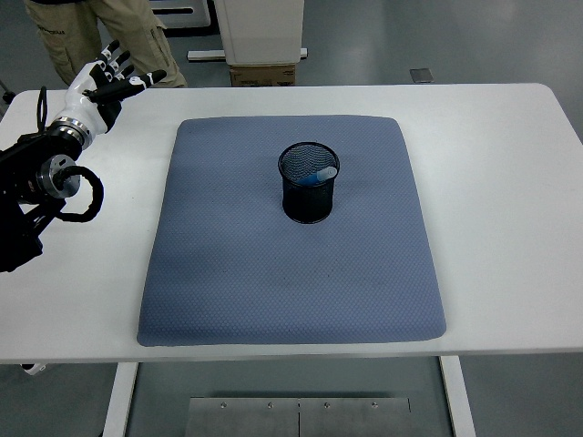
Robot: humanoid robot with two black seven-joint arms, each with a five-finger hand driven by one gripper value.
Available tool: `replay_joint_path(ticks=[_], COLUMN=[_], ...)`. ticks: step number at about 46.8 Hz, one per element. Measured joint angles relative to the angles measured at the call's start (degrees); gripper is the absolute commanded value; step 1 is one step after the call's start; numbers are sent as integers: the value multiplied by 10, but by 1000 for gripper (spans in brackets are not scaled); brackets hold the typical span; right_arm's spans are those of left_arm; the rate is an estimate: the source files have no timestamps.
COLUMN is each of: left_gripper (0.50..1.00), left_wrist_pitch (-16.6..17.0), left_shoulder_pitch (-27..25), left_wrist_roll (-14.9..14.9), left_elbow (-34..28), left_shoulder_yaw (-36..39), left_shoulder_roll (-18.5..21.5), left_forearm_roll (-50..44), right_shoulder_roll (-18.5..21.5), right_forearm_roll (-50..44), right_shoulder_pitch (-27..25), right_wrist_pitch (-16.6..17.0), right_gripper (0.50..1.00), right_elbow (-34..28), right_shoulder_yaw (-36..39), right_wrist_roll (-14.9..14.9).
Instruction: Left hand places marker in pen holder
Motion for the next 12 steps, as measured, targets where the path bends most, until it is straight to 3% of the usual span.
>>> replay_joint_path(ticks=[12], left_gripper=[1000], left_wrist_pitch=[1], left_shoulder_pitch=[32], left_wrist_roll=[0], left_elbow=[-1], left_shoulder_yaw=[-42], left_shoulder_roll=[1], left_forearm_roll=[0], right_shoulder_roll=[0], right_forearm_roll=[-1], right_shoulder_pitch=[-6], right_wrist_pitch=[0], right_gripper=[1000], right_elbow=[3], right_shoulder_yaw=[-2], right_wrist_roll=[-1])
